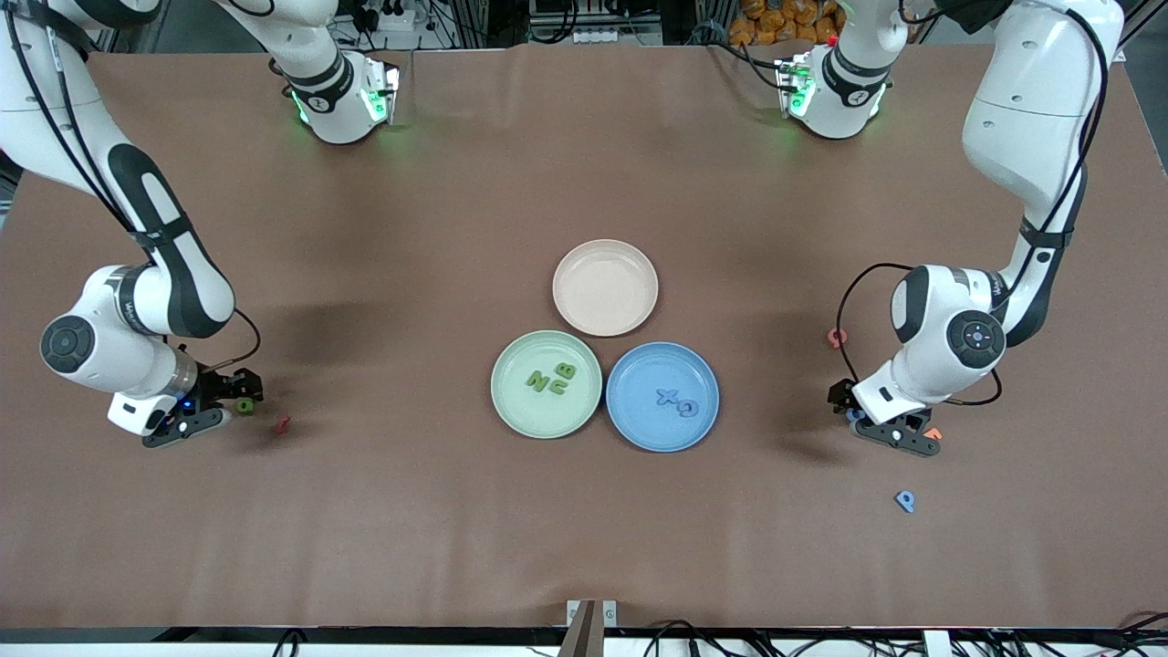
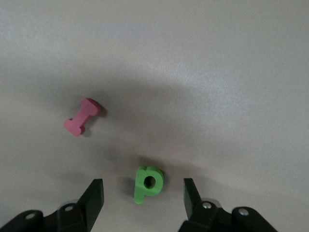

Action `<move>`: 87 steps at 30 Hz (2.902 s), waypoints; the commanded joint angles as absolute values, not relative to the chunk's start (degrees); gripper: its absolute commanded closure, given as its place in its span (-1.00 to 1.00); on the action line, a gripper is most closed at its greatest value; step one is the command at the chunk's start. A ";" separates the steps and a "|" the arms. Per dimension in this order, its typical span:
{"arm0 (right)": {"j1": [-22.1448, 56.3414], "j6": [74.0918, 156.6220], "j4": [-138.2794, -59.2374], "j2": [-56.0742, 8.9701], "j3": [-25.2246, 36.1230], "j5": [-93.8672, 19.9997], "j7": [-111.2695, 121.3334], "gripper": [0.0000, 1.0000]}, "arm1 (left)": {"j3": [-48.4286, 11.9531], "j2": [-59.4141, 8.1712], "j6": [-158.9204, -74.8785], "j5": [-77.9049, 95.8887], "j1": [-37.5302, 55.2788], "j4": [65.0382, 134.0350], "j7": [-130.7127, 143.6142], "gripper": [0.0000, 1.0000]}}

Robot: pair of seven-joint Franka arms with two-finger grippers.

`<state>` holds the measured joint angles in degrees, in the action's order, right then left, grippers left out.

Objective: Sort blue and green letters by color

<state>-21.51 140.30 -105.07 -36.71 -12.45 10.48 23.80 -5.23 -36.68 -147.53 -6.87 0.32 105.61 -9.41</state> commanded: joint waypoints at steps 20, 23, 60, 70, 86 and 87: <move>-20.57 140.18 -103.62 -38.23 -11.87 15.21 21.62 -0.11 | -5.45 -34.54 -150.29 -6.59 0.09 109.25 -9.05 -1.00; -20.48 140.36 -103.62 -38.50 -11.87 15.21 21.53 -0.10 | -5.45 -34.72 -150.38 -6.59 0.09 109.16 -9.05 -1.00; -13.72 125.77 -100.46 -30.94 -19.25 6.17 -4.99 1.00 | -5.54 -37.35 -145.99 -6.77 -0.18 103.98 -10.28 -1.00; -3.61 125.68 -97.91 -30.23 -19.34 2.46 -23.01 1.00 | -5.89 -38.76 -145.99 -6.59 -0.18 102.83 -10.11 -1.00; 12.12 127.18 -91.23 -35.68 -19.16 3.25 -52.46 1.00 | -5.98 -39.02 -145.99 -6.68 -0.18 102.66 -9.76 -1.00; 13.17 127.53 -90.53 -36.55 -18.99 3.25 -53.86 1.00 | -6.06 -39.02 -145.99 -6.68 -0.18 102.66 -9.67 -1.00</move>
